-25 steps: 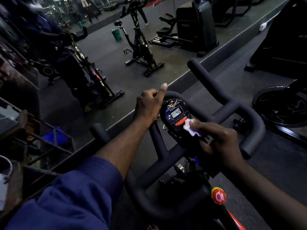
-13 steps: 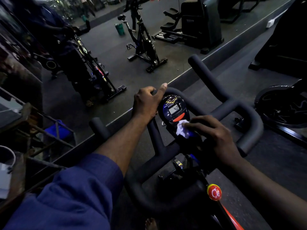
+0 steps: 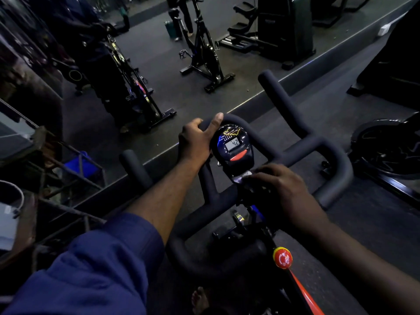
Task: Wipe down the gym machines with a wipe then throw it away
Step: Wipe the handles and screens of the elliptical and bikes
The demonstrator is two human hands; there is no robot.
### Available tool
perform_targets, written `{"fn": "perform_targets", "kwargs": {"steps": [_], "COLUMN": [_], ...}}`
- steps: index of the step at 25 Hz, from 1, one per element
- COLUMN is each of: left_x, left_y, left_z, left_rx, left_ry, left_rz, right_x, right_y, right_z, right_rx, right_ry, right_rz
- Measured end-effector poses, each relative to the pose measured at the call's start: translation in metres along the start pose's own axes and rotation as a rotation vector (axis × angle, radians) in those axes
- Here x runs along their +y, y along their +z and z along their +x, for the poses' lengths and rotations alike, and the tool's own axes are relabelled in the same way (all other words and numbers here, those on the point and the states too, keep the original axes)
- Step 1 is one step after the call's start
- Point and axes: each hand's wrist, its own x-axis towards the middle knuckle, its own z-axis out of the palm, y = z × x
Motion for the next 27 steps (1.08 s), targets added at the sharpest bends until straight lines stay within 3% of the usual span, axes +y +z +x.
{"fn": "perform_targets", "kwargs": {"steps": [3, 8, 11, 15, 18, 20, 23, 27], "left_x": [0.001, 0.000, -0.001, 0.000, 0.002, 0.003, 0.003, 0.000], "left_y": [0.000, -0.001, -0.003, -0.002, -0.003, -0.004, -0.004, -0.001], "left_z": [0.001, -0.002, -0.001, -0.004, -0.007, -0.007, -0.006, -0.003], "left_rx": [0.012, 0.015, 0.025, 0.045, 0.050, 0.041, 0.055, 0.060], "left_ry": [0.013, 0.037, 0.047, 0.049, 0.092, 0.102, 0.069, 0.022], "left_rz": [0.023, 0.041, 0.033, 0.092, 0.144, 0.162, 0.138, 0.102], "right_x": [0.016, 0.002, 0.017, 0.005, 0.021, 0.028, 0.026, 0.046], "right_y": [-0.019, -0.015, -0.024, -0.016, -0.042, -0.043, -0.023, -0.029], "right_z": [0.016, 0.003, 0.016, 0.000, 0.045, 0.089, 0.142, 0.124], "right_rx": [0.092, -0.101, 0.094, -0.048, 0.187, 0.213, -0.028, -0.105], "right_ry": [0.159, 0.052, 0.213, 0.114, 0.181, 0.072, -0.197, -0.260], "right_rz": [-0.069, -0.010, -0.095, -0.036, -0.060, -0.040, -0.025, -0.117]}}
